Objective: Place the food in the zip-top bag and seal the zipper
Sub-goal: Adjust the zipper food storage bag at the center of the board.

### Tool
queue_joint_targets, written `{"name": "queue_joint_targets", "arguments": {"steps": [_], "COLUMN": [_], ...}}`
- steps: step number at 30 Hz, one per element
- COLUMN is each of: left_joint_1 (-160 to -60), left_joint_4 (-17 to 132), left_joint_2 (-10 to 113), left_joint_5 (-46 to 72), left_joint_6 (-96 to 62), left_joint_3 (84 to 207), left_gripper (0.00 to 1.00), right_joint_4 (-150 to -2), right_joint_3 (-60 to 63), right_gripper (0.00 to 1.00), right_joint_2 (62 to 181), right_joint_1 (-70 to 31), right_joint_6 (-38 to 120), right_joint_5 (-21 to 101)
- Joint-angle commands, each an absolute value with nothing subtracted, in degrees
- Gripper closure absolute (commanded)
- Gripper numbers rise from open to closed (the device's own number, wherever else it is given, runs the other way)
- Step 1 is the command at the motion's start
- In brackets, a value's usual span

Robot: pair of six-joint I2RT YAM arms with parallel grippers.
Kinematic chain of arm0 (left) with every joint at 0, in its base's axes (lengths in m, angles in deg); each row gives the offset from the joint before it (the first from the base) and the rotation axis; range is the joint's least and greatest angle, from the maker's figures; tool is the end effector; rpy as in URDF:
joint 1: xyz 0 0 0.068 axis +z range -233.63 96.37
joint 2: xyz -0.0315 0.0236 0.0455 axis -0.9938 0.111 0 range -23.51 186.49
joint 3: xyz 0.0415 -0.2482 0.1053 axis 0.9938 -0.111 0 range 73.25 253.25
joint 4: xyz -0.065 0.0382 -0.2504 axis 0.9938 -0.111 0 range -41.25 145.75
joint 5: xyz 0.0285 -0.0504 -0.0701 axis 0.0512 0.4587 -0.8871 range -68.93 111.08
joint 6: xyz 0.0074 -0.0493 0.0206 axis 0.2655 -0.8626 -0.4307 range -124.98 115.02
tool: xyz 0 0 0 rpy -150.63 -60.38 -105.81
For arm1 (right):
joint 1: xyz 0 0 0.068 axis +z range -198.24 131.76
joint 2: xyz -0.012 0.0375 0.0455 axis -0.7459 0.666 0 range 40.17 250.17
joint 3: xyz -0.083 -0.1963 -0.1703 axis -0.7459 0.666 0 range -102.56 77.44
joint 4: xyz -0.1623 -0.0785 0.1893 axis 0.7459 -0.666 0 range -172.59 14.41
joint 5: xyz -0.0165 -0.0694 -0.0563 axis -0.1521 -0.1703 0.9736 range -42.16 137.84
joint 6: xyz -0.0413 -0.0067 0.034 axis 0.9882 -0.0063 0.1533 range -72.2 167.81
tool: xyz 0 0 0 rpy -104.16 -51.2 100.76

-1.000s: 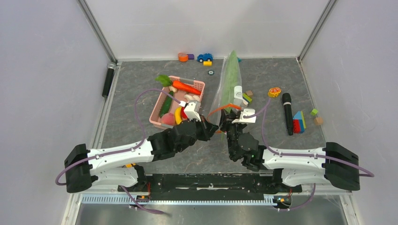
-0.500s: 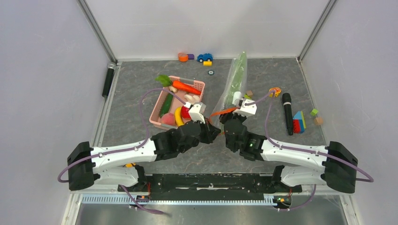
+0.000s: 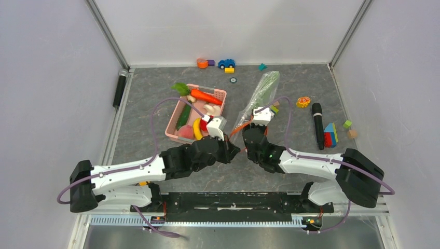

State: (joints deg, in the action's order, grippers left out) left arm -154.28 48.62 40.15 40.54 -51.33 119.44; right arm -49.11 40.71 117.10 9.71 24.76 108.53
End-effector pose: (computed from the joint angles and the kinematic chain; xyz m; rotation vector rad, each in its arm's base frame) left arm 0.0948 -0.2342 0.2890 0.2159 2.1003 -0.9606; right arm 0.1721 0.2164 0.2366 0.2125 1.6747 0.0993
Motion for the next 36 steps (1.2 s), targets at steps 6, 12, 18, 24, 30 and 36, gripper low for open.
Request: {"name": "queue_joint_targets", "arguments": {"steps": [6,12,18,24,30,36], "left_joint_1": [-157.0,-157.0,-156.9,-156.9,-156.9,-156.8], "left_joint_4": [42.5,42.6,45.5,46.6,46.6,46.2], "left_joint_2": [32.1,33.0,39.9,44.7,47.4,49.6], "left_joint_5": [36.8,39.0,39.9,39.7,40.5,41.6], "left_joint_6": [-47.6,-48.0,-48.2,-47.7,-48.9,-49.7], "left_joint_3": [121.8,121.4,121.9,123.5,123.7,124.1], "left_gripper": [0.98,0.98,0.98,0.98,0.98,0.98], "right_joint_4": [-62.3,-70.5,-71.6,-75.4,-79.0,-79.9], "right_joint_3": [40.2,36.9,39.0,39.7,39.0,39.3], "right_gripper": [1.0,0.96,0.57,0.22,0.02,0.02], "right_joint_2": [119.8,120.1,114.2,110.2,106.8,100.0], "right_joint_1": [5.0,4.6,4.6,4.6,4.7,4.7], "right_joint_6": [30.5,26.6,26.2,24.5,24.2,25.2], "right_joint_5": [116.7,108.4,87.5,79.6,74.0,67.2]}}
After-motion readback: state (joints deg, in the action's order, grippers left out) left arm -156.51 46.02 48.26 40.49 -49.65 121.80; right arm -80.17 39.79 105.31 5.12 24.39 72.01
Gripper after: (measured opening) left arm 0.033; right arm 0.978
